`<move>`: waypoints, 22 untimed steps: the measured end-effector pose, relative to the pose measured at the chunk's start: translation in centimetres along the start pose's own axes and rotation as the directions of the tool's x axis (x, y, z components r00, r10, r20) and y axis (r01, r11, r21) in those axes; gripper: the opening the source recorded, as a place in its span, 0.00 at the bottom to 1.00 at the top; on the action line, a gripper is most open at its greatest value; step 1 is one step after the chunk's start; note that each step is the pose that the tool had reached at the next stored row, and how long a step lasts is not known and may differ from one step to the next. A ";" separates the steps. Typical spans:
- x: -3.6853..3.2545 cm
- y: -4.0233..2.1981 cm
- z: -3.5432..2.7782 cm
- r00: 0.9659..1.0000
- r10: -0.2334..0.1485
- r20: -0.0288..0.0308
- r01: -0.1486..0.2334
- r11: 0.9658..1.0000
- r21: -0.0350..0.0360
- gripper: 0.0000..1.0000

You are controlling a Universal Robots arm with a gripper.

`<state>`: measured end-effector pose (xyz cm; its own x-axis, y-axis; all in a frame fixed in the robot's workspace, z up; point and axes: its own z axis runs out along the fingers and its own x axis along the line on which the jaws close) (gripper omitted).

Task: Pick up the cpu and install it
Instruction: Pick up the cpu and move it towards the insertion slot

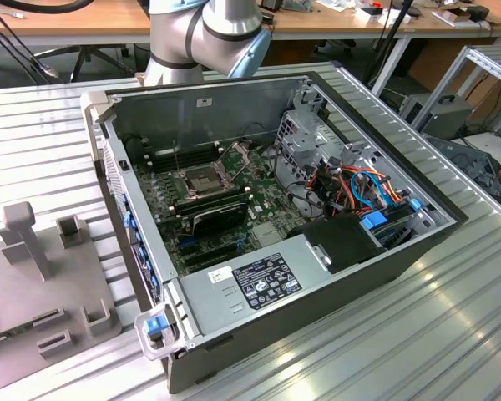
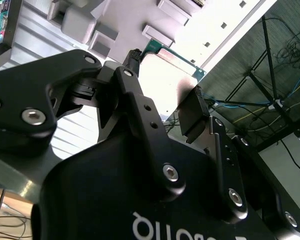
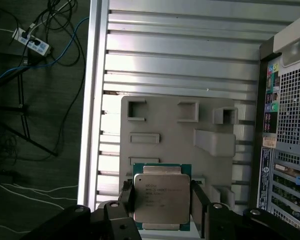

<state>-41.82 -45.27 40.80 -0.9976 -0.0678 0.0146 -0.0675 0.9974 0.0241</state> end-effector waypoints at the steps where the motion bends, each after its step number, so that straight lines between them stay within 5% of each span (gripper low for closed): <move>1: -0.17 -0.01 -0.01 1.000 0.000 0.000 0.000 1.000 0.000 0.55; 22: -2.74 -0.18 -0.05 1.000 0.000 0.000 0.000 1.000 0.000 0.55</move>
<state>-39.07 -45.27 40.81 -0.9976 -0.0678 0.0148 -0.0674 0.9974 0.0241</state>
